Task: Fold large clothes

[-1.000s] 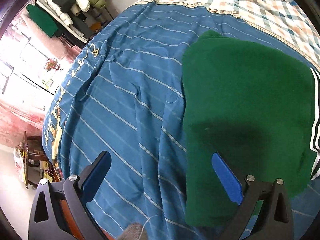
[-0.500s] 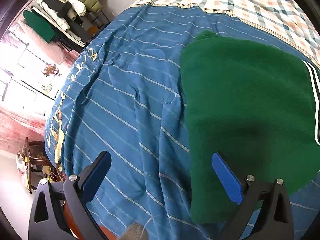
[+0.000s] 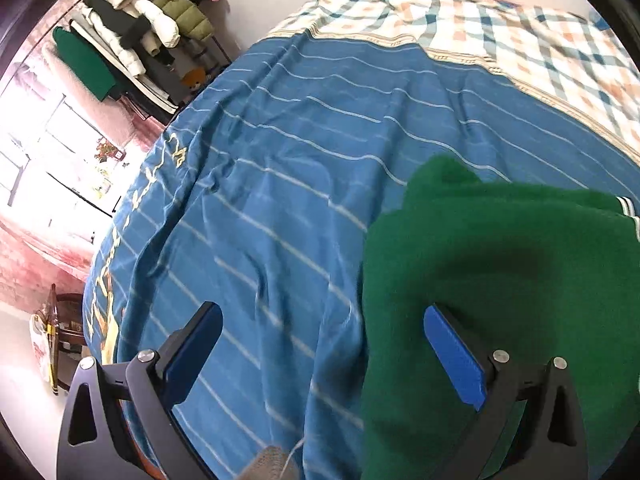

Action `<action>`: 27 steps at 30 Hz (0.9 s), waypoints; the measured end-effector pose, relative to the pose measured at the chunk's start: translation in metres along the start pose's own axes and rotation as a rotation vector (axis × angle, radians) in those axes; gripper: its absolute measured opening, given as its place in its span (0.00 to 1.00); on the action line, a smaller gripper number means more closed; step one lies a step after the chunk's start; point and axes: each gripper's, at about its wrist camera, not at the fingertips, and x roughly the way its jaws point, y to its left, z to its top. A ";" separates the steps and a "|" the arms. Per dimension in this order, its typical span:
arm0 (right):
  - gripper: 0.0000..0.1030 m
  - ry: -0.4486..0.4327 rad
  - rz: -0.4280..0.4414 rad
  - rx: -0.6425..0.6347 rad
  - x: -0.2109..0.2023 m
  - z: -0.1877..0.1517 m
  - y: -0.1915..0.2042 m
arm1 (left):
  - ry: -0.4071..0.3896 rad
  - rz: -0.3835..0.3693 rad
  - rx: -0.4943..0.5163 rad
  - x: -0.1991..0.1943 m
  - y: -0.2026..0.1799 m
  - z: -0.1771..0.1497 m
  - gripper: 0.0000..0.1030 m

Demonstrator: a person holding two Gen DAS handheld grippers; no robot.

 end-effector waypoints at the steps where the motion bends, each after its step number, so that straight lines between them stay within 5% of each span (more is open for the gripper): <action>1: 0.03 -0.033 -0.005 -0.003 -0.004 0.004 0.008 | 0.002 -0.004 0.001 0.002 0.000 0.004 1.00; 5: 0.02 -0.232 0.036 -0.046 -0.074 0.012 0.037 | -0.020 -0.088 -0.031 -0.008 0.008 0.020 1.00; 8: 0.02 -0.282 -0.043 -0.077 -0.077 0.034 0.052 | -0.025 -0.086 -0.008 -0.002 0.003 0.029 1.00; 11: 0.02 -0.222 -0.193 -0.068 -0.049 0.049 0.040 | -0.009 -0.107 0.011 0.020 -0.008 0.038 1.00; 12: 0.02 -0.132 -0.270 -0.059 -0.027 0.052 0.030 | 0.007 -0.105 0.022 0.029 -0.012 0.040 1.00; 14: 0.08 -0.062 -0.303 -0.018 -0.013 0.049 0.014 | 0.061 -0.097 0.049 0.050 -0.021 0.044 1.00; 16: 0.13 -0.030 -0.266 0.004 -0.023 0.041 0.008 | 0.078 -0.100 0.044 0.055 -0.020 0.047 1.00; 18: 0.45 -0.049 -0.248 0.023 -0.053 0.024 0.000 | 0.070 -0.111 0.043 0.048 -0.015 0.049 1.00; 20: 0.57 -0.097 -0.192 0.065 -0.092 -0.006 -0.014 | 0.057 -0.112 0.032 0.039 -0.006 0.046 1.00; 24: 0.61 -0.120 -0.074 0.256 -0.125 -0.080 -0.052 | 0.047 -0.110 -0.052 0.019 0.020 0.029 1.00; 27: 0.61 -0.073 0.049 0.448 -0.105 -0.143 -0.093 | 0.075 -0.105 -0.148 0.005 0.040 0.004 1.00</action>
